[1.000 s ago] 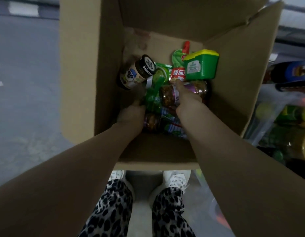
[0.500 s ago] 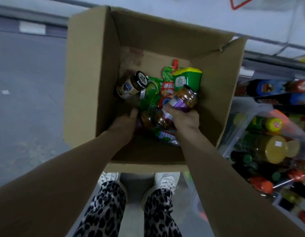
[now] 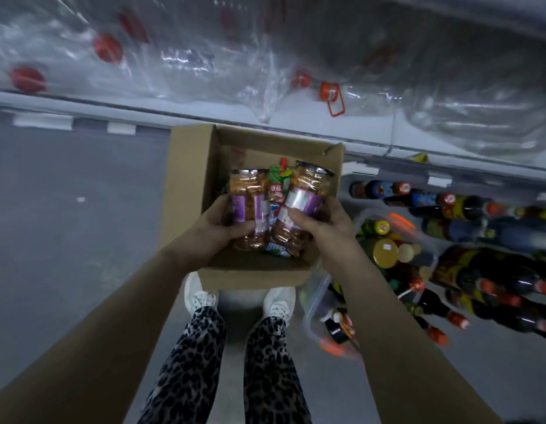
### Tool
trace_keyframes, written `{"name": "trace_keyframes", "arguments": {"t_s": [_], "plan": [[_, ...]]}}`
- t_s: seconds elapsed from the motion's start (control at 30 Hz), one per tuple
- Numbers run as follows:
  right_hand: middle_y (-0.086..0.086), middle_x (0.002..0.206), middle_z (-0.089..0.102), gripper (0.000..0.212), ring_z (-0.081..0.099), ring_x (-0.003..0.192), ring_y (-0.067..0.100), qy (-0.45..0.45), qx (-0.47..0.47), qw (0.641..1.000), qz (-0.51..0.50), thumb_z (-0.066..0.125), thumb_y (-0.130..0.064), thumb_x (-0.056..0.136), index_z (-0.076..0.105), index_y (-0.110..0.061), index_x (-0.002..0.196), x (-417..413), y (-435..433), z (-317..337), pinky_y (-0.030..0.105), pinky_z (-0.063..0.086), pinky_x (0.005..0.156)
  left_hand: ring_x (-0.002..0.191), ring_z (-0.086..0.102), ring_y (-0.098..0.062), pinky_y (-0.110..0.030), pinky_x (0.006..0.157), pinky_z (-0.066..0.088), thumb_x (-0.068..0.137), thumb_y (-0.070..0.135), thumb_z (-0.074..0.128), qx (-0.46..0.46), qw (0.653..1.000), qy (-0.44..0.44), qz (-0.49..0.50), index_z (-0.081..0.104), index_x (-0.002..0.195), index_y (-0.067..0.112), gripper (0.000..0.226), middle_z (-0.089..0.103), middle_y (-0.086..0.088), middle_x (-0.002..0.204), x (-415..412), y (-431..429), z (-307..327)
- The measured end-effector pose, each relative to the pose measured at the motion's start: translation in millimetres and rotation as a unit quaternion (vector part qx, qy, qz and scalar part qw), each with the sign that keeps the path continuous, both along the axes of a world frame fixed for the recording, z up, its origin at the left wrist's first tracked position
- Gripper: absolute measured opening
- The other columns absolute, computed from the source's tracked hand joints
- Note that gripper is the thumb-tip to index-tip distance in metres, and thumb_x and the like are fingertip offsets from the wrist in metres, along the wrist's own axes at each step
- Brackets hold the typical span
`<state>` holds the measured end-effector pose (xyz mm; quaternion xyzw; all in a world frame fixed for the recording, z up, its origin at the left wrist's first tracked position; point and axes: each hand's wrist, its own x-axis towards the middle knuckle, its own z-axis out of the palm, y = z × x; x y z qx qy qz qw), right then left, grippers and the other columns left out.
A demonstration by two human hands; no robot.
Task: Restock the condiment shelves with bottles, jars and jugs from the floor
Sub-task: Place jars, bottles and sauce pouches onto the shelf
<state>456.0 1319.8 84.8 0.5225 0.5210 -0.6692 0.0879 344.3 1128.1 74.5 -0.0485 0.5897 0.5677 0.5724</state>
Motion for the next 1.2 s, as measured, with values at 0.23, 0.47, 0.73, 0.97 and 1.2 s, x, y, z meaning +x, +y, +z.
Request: {"name": "trace_keyframes", "arguments": {"t_s": [0.23,0.47,0.73,0.97,1.2], "plan": [[-0.009,0.108,0.068,0.062,0.069,0.089,-0.004,0.057,0.052,0.995,0.062,0.085,-0.007,0.074,0.053,-0.021,0.125,-9,-9,149,0.016,0.056,0.069,0.107,0.067,-0.013,-0.023,0.074,0.058,0.083,0.012,0.069,0.013,0.999,0.043,-0.013,0.046,0.138,0.027,0.062,0.07,0.005,0.115,-12,-9,150],[-0.005,0.116,0.07,0.061,0.07,0.1,0.007,0.11,0.097,0.983,0.111,0.089,-0.015,0.072,0.058,-0.024,0.124,-14,-24,281,0.023,0.057,0.081,0.113,0.065,-0.024,-0.028,0.084,0.055,0.077,0.007,0.075,0.096,0.994,0.035,0.037,0.05,0.138,0.015,0.066,0.067,-0.014,0.123,-14,-19,284],[-0.005,0.11,0.075,0.066,0.073,0.098,0.012,0.201,0.121,0.964,0.126,0.091,-0.026,0.064,0.054,-0.031,0.119,-19,-38,414,0.027,0.06,0.077,0.109,0.068,-0.03,-0.042,0.091,0.055,0.07,0.028,0.083,0.121,0.985,0.116,0.033,0.055,0.131,0.021,0.068,0.068,-0.012,0.12,-18,-30,402],[-0.012,0.113,0.073,0.055,0.07,0.104,0.01,0.261,0.14,0.942,0.155,0.076,-0.033,0.073,0.055,-0.036,0.123,-29,-37,512,0.03,0.057,0.084,0.108,0.069,-0.025,-0.031,0.082,0.057,0.073,0.03,0.084,0.18,0.966,0.185,0.007,0.054,0.129,0.02,0.064,0.071,-0.006,0.117,-39,-29,501],[0.004,0.12,0.071,0.056,0.071,0.104,0.014,0.348,0.212,0.907,0.105,0.083,-0.011,0.079,0.054,-0.022,0.126,-45,-29,605,0.024,0.058,0.078,0.11,0.067,-0.029,-0.041,0.095,0.055,0.076,0.011,0.08,0.231,0.932,0.278,0.019,0.053,0.131,0.011,0.061,0.07,-0.014,0.119,-67,-11,592]]}}
